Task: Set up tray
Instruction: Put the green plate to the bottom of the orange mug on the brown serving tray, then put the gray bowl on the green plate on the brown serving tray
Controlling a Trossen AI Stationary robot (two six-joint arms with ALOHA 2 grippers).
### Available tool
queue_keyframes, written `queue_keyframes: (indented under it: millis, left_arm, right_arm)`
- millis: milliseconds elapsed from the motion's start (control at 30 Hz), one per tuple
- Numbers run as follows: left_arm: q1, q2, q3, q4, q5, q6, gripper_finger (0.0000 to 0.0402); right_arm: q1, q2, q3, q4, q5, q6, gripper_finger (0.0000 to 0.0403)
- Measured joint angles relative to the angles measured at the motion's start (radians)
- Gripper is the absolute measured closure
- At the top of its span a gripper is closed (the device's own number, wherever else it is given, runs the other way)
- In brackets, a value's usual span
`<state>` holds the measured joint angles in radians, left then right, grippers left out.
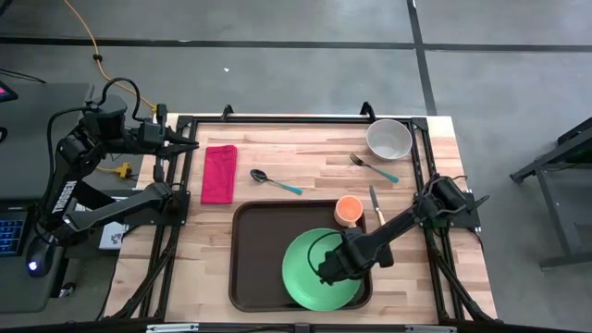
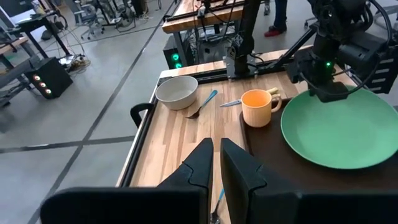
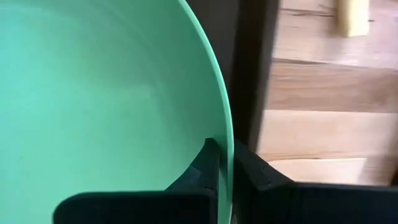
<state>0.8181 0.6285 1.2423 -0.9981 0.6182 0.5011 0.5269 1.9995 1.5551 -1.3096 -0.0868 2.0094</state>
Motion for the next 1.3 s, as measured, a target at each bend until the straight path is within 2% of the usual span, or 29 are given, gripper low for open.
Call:
queue_keyframes:
  millis: [467, 900, 1200, 1300]
  left_arm:
    - [0.0, 0.0, 0.0, 0.0, 0.0, 0.0, 0.0339]
    - [0.0, 0.0, 0.0, 0.0, 0.0, 0.0, 0.0339]
    - [0.0, 0.0, 0.0, 0.0, 0.0, 0.013, 0.0339]
    - [0.0, 0.0, 0.0, 0.0, 0.0, 0.015, 0.0339]
  right_arm:
    - [-0.005, 0.001, 0.0, -0.049, 0.036, -0.044, 0.04]
    - [-0.008, 0.005, -0.003, -0.081, 0.035, -0.045, 0.0321]
    - [-0.021, 0.004, 0.003, -0.062, 0.025, -0.055, 0.0304]
    - [-0.016, -0.021, 0.014, -0.016, 0.055, -0.063, 0.0308]
